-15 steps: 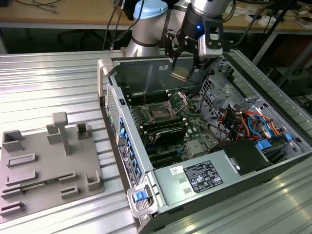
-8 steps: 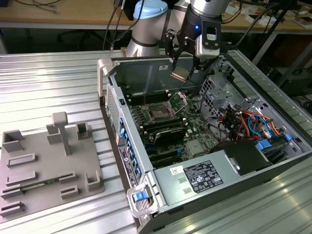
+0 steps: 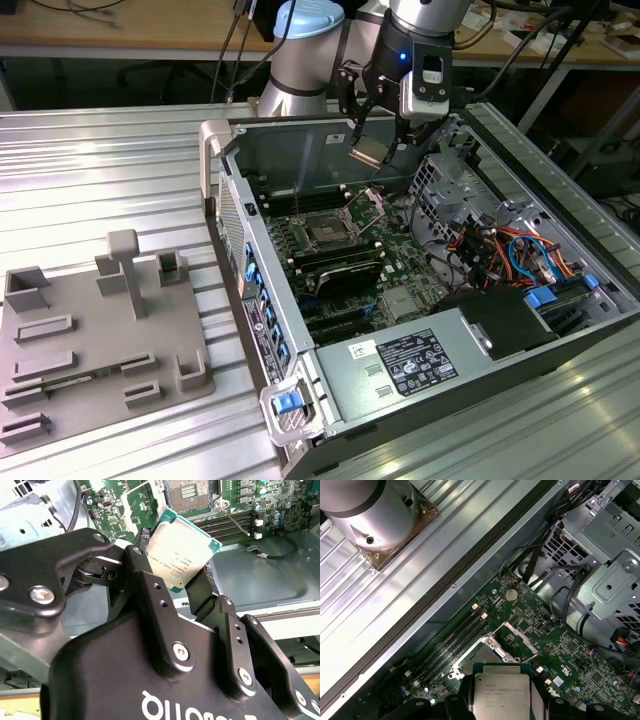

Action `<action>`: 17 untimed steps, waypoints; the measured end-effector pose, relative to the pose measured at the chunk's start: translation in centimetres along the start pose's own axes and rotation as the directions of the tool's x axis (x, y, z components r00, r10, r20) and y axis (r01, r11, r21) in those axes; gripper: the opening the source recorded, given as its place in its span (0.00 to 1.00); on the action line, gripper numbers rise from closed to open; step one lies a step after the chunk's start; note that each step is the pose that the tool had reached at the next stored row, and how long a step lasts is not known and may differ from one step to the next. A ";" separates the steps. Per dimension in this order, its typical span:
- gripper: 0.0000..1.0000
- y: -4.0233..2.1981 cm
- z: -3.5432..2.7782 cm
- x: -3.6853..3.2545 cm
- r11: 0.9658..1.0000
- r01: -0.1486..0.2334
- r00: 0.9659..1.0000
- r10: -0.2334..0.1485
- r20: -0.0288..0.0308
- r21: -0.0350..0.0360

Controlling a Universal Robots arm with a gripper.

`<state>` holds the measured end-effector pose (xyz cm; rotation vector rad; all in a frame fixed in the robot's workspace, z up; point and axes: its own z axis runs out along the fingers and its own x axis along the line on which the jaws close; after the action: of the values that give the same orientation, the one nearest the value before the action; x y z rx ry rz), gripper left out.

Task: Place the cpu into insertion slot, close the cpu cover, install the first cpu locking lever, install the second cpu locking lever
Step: 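Place the cpu into insertion slot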

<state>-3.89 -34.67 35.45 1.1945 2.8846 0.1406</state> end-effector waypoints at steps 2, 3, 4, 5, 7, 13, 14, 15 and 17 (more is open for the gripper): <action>0.55 0.00 0.00 0.00 1.000 0.000 1.000 0.000 0.000 0.000; 0.55 0.00 0.00 0.00 1.000 0.000 1.000 0.000 0.000 0.000; 0.55 0.00 0.00 0.00 1.000 0.000 1.000 0.000 0.000 0.000; 0.55 0.00 0.01 0.00 1.000 0.000 1.000 0.000 0.000 0.000; 0.55 0.00 0.01 0.00 1.000 0.000 1.000 0.000 0.000 0.000; 0.55 -0.01 0.08 0.00 0.996 -0.085 0.996 0.085 0.008 -0.002; 0.55 -0.01 0.10 0.00 0.994 -0.107 0.994 0.107 0.009 -0.003; 0.55 -0.01 0.11 0.00 0.992 -0.128 0.992 0.128 0.011 -0.003; 0.55 -0.01 0.15 0.00 0.985 -0.170 0.985 0.171 0.015 -0.005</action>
<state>-3.89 -34.67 35.30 1.4344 2.7646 0.1377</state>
